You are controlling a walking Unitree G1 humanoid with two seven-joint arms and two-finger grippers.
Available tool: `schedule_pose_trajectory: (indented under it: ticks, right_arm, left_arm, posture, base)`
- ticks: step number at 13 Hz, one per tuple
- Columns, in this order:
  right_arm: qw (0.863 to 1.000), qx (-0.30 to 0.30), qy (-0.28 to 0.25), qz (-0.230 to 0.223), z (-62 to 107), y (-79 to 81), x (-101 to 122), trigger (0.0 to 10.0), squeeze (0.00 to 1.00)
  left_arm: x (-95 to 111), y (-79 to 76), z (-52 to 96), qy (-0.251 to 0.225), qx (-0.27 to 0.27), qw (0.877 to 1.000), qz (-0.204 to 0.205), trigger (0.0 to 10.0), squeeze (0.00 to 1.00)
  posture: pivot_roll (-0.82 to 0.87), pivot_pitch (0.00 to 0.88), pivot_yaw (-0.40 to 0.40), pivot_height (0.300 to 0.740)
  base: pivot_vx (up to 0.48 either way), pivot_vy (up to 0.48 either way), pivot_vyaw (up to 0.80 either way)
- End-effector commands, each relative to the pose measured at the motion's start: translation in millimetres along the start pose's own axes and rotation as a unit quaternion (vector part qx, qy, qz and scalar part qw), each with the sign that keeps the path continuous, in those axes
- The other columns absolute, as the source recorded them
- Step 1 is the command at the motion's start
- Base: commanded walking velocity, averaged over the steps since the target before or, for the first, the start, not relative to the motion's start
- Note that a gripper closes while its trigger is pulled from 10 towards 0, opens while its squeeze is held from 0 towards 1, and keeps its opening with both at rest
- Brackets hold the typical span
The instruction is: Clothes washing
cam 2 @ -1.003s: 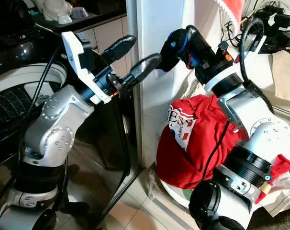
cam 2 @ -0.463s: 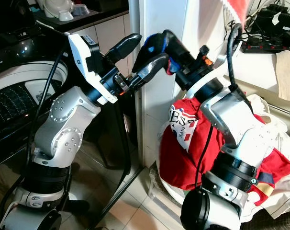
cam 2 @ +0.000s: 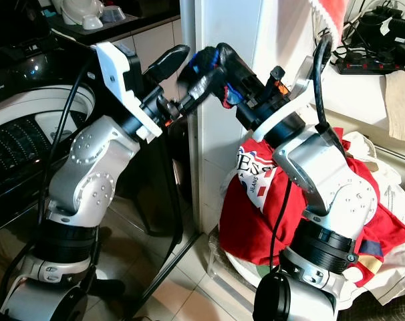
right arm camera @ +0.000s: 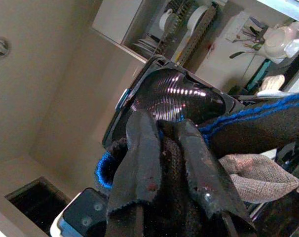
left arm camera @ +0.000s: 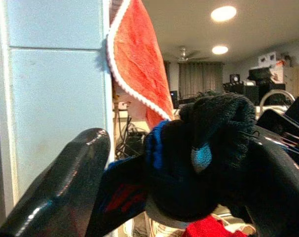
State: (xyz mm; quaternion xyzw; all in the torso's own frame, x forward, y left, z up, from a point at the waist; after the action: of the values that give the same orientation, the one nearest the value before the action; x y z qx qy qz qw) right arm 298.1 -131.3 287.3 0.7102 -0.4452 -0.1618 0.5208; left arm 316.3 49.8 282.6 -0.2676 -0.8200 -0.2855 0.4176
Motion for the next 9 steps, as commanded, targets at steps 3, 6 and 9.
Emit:
schedule_pose_trajectory:
  ticks: [3,6,9]
  right_arm:
    - [1.0,0.014,0.011,0.006,0.4,7.7,-4.4,0.0,0.0]
    - [1.0,0.01,0.011,0.005,0.6,7.1,-4.2,0.0,0.0]
    - [1.0,0.009,0.009,0.004,0.9,6.7,-3.7,0.0,0.0]
  left_arm:
    - [6.1,12.9,-0.9,-0.005,0.032,0.999,-0.008,0.0,0.0]
    - [1.9,8.9,1.0,0.004,0.02,1.0,-0.007,0.0,0.0]
    - [-1.9,14.1,4.8,0.015,0.03,0.999,-0.002,0.0,0.0]
  posture:
    - [-0.05,0.0,0.041,0.74]
    - [-0.05,0.0,0.042,0.74]
    - [-0.05,0.0,0.042,0.74]
  base:
    - [0.0,0.0,0.0]
    - [0.0,0.0,0.0]
    - [0.0,0.0,0.0]
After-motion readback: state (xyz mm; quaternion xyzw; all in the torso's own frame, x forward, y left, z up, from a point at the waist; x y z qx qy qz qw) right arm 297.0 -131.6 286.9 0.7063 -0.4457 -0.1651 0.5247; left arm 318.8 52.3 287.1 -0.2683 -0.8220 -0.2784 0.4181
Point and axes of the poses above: a point about 5 cm out from each wrist's last joint towards the gripper, its own z axis pointing back from the gripper into the wrist, its own x axis along the axis of the wrist's last joint, y = z × x, the point moved 1 cm from there along -z, pointing out of the wrist towards the gripper, and after that the axes turned 13 degrees about -z, right-handed, at the moved point
